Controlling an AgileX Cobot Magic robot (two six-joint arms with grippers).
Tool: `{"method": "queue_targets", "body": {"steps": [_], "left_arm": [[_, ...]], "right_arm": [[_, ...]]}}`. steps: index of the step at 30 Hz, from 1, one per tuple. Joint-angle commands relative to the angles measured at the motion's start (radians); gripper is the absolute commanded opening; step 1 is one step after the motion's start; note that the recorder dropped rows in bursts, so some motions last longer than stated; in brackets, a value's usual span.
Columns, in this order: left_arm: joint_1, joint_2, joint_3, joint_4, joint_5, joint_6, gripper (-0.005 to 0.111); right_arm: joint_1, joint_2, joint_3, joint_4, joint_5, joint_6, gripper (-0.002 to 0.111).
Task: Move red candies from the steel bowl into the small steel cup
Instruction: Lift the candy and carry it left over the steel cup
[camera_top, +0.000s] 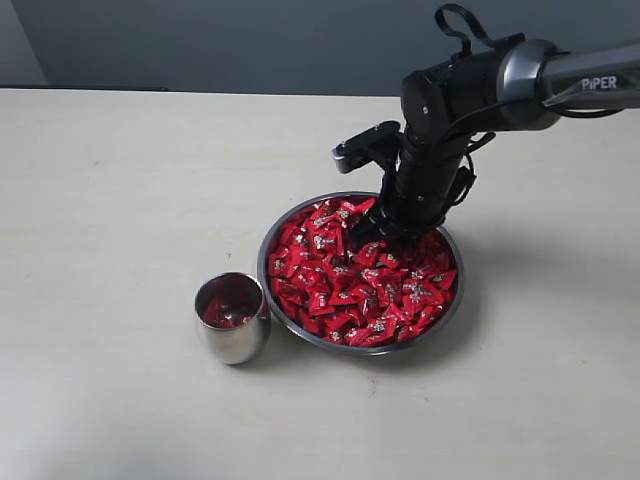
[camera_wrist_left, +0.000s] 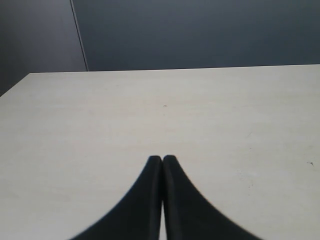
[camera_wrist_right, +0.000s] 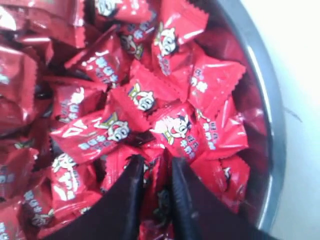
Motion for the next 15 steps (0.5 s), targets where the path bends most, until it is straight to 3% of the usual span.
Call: {"method": "queue_targets", "body": {"steps": [1,15], "left_arm": [[0.005,-0.004,0.004,0.001,-0.002,-0.003,0.000],[0.005,-0.004,0.004,0.001,-0.002,-0.003,0.000]], "right_arm": [[-0.005,-0.028,-0.048,-0.016,0.037,0.006,0.008],[-0.005,-0.053,-0.195,0.060,0.111,-0.009,0.006]]}}
